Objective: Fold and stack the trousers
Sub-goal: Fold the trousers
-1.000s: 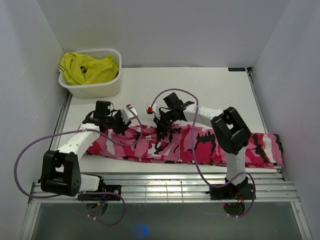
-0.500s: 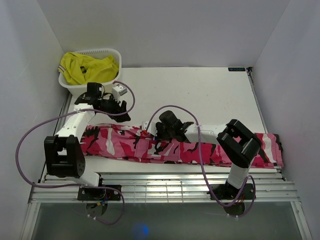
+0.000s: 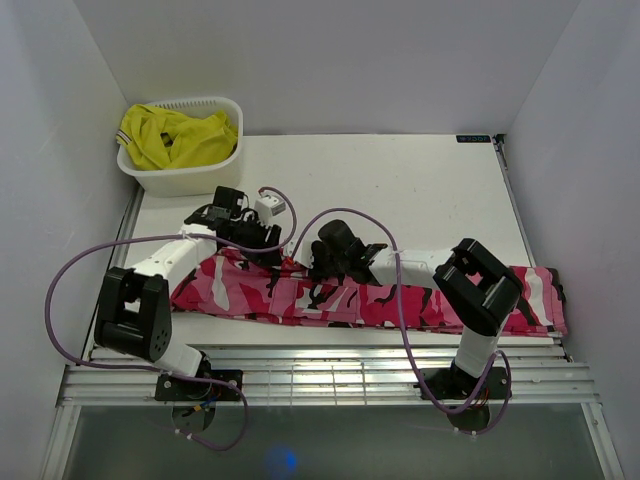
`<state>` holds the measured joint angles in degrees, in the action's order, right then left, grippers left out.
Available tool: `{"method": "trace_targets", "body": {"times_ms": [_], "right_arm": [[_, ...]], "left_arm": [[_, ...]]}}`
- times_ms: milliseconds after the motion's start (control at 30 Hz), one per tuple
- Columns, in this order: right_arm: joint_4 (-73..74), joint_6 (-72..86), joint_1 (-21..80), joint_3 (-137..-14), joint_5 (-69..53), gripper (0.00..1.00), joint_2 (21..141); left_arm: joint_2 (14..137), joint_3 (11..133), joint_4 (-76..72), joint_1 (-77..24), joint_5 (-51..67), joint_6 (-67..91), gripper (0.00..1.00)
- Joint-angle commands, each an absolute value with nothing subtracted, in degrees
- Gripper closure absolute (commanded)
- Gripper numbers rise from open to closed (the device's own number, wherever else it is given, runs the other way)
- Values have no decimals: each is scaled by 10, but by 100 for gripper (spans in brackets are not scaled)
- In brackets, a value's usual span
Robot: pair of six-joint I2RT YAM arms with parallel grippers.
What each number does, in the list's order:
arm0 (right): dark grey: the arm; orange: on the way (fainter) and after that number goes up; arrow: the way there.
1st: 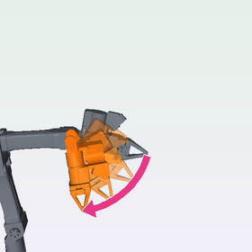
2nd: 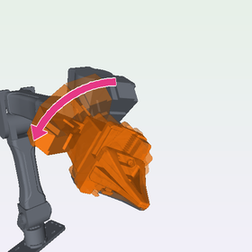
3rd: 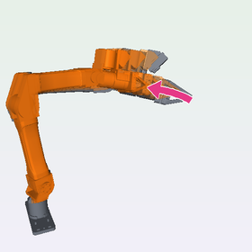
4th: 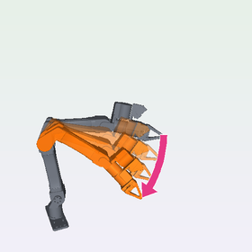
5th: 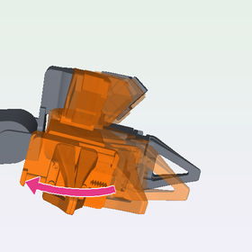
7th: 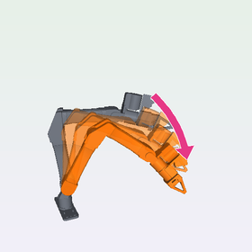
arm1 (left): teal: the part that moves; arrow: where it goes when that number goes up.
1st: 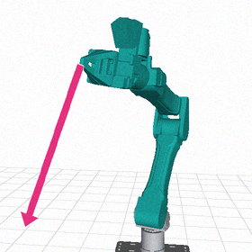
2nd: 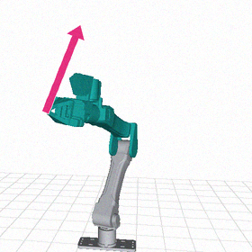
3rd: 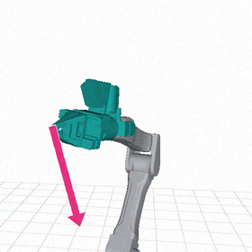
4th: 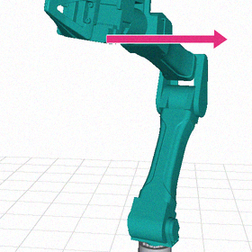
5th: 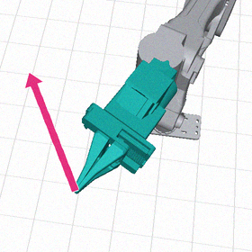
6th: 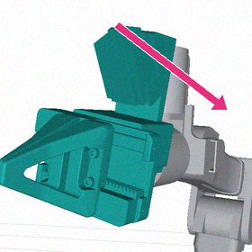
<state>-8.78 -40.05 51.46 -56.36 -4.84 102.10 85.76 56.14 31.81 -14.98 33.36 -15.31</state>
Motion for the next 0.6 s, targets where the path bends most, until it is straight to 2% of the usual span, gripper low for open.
{"method": "trace_targets", "body": {"times_ms": [0, 433, 567], "right_arm": [[-102, -396, 517, -583, -52, 92, 1025], [-98, -400, 517, -583, -56, 92, 1026], [-98, -401, 517, -584, -55, 92, 1030]], "left_arm": [[854, 554, 258, -158, 281, -129, 40], [903, 537, 239, -161, 308, -162, 42], [904, 519, 232, -161, 316, -164, 47]]}}
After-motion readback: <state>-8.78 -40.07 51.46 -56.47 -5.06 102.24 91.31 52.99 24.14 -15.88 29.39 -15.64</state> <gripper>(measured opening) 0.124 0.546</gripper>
